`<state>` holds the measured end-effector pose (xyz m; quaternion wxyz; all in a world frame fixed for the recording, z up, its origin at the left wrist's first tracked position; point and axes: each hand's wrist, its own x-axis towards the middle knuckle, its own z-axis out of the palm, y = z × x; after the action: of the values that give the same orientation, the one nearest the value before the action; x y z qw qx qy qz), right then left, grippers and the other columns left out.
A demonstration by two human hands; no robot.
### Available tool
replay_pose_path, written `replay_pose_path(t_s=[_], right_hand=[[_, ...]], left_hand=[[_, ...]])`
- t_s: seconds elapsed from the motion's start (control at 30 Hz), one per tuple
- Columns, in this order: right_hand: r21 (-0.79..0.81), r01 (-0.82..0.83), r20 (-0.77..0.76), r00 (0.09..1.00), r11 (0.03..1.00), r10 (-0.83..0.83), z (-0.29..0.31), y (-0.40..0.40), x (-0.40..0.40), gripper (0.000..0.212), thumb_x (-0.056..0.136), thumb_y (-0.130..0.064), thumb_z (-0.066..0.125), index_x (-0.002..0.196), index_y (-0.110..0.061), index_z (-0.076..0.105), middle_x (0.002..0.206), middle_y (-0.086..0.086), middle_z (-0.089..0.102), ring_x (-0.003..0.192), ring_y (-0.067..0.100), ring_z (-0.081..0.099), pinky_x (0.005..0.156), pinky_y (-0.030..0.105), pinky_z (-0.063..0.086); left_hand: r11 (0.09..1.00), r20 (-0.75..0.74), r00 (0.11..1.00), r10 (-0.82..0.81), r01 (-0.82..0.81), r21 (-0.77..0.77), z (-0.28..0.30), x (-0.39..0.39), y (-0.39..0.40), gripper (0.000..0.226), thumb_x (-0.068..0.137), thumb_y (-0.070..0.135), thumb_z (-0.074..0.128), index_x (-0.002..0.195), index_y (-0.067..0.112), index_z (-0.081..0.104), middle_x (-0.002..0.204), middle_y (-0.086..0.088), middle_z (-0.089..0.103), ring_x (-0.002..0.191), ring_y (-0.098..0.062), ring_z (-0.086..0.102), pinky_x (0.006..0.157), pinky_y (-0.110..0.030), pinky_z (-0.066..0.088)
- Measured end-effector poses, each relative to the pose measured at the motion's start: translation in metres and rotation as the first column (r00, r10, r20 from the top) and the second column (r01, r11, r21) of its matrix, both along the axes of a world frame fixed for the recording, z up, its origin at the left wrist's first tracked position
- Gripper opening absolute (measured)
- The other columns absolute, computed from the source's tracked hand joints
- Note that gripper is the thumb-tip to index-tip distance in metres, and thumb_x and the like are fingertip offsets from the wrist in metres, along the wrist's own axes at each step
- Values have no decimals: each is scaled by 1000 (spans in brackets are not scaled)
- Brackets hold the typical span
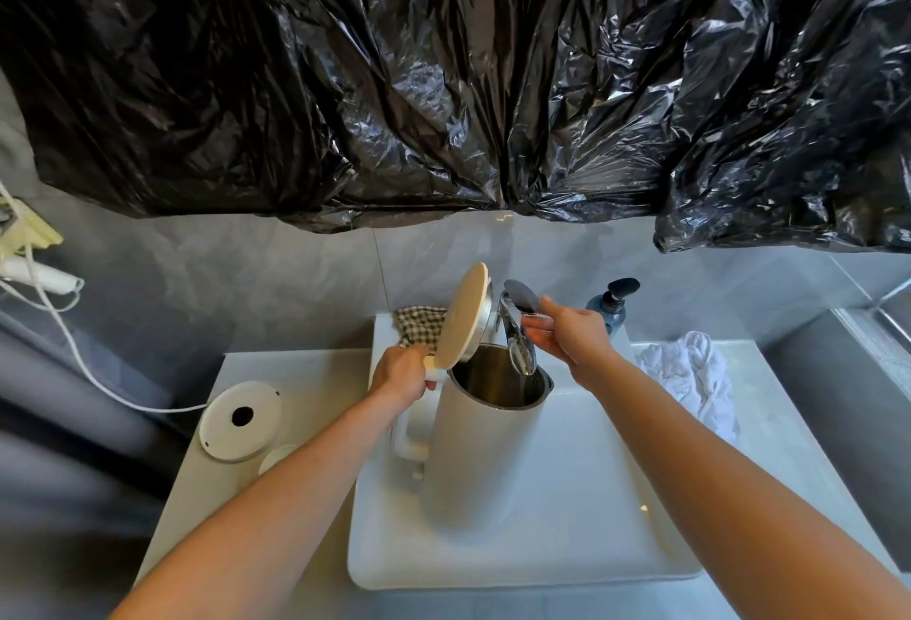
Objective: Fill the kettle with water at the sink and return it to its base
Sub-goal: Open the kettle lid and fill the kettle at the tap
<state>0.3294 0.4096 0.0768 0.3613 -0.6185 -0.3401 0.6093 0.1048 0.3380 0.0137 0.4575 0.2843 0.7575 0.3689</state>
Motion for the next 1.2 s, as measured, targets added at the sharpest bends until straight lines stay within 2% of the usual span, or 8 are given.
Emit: replay_pose_path(t_s=[0.17,0.37,0.53,0.63,0.7,0.87,1.07,1.2], right_hand=[[134,-74,278,960,988,34,-30,-23,36,22,97,-29,65,109,-13,75,93,0,79,81,18,73,67,28,54],[101,-141,321,942,985,101,-59,-57,64,17,99,-24,62,108,-21,76,99,-2,79,86,17,72,70,27,56],[77,-161,287,949,984,133,-75,-69,67,20,100,-18,60,114,-17,74,106,3,75,94,20,72,81,33,60],[145,-193,377,918,970,126,-88,-78,66,17,98,-18,64,110,-22,75,104,0,75,86,16,73,75,30,60],[198,-247,498,859,949,120,-101,-87,69,16,96,-20,65,106,-28,75,103,-6,75,76,10,70,71,29,59],[111,-460,764,606,881,220,-137,-127,97,28,93,-19,68,119,-29,71,119,-14,62,88,6,62,78,22,48],[-201,-543,833,343,816,434,-173,-176,126,50,90,-29,65,139,-22,61,145,1,56,126,25,59,108,35,45],[-288,-582,875,163,760,456,-175,-200,123,44,97,-38,50,138,-30,61,152,-5,52,131,24,54,110,35,42]], left_hand=[[1000,19,1000,10,-10,3,-3,-2,1,33,96,26,45,78,11,68,62,-15,66,58,-28,55,53,-31,36],[999,10,999,31,-31,-21,-4,-2,2,32,89,25,47,72,7,67,47,-11,64,60,-32,58,56,-35,36],[998,-16,999,48,-49,-28,3,4,-1,34,96,18,50,65,12,63,58,-7,62,74,-42,69,59,-36,41],[996,10,997,81,-81,-45,1,4,-3,31,95,22,50,67,15,64,63,-8,63,84,-46,71,62,-37,40],[995,14,996,88,-87,-38,2,4,-6,31,92,25,52,67,16,67,61,-7,65,79,-43,70,63,-39,42],[998,-19,998,60,-61,-19,5,9,-16,32,100,22,49,71,27,61,73,-2,67,75,-29,69,71,-40,54],[996,3,996,93,-93,0,6,13,-23,35,94,36,48,82,15,72,68,-7,71,78,-32,69,67,-40,49],[993,7,993,117,-117,2,7,16,-25,30,94,35,49,79,17,69,65,-4,69,78,-34,70,70,-42,51]])
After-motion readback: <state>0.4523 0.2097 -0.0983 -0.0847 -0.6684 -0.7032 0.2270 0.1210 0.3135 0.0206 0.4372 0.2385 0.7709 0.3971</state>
